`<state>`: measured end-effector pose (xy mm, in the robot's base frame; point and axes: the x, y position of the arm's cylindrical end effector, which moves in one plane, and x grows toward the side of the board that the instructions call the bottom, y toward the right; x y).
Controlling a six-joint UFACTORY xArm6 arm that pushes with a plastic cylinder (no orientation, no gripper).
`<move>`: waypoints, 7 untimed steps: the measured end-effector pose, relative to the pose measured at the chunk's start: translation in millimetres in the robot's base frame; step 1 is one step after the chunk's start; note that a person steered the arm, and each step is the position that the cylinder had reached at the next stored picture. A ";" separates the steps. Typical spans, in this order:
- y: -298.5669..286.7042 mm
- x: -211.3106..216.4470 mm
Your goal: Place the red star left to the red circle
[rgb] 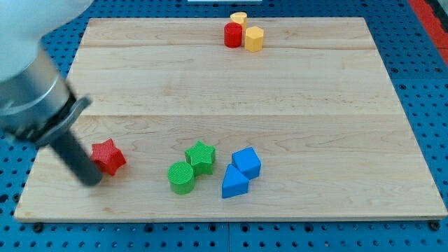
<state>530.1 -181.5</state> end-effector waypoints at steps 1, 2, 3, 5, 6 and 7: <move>40.5 -88.0; 71.1 -65.7; 71.4 -119.9; 78.2 -170.9; 60.6 -174.0; 59.2 -188.3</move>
